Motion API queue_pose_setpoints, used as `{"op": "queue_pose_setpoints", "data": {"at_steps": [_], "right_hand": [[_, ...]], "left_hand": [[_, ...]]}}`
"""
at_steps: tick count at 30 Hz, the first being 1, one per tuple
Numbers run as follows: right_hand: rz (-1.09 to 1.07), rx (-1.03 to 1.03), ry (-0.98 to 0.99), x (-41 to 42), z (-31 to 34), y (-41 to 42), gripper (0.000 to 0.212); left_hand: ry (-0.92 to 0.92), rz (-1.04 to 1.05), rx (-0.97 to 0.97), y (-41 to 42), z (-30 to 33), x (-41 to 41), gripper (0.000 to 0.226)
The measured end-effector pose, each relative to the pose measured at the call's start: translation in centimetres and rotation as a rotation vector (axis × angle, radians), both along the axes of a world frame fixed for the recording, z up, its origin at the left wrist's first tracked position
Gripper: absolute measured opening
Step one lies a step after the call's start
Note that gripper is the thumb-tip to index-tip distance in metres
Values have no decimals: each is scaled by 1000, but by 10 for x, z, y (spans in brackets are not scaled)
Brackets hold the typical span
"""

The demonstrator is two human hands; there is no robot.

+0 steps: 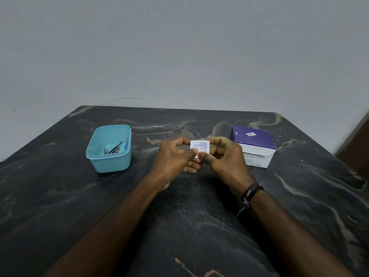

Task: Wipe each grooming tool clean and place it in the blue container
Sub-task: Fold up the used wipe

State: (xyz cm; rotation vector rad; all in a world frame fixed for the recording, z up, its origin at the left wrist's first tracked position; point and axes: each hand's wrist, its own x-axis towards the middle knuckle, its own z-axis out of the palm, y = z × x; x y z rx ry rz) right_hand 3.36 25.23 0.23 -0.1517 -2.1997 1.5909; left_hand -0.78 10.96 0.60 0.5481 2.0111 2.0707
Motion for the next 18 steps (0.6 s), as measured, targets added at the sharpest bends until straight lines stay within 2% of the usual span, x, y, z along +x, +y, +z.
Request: {"op": "queue_pose_setpoints", "data": {"at_steps": [4, 9, 18], "right_hand": [[73, -56, 28, 3, 1, 0, 16], [130, -215, 11, 6, 7, 1, 24], [180, -255, 16, 8, 12, 2, 24]], "left_hand": [[15, -18, 9, -3, 0, -1, 12], [-31, -49, 94, -6, 2, -3, 18], [-67, -110, 181, -7, 2, -3, 13]]}}
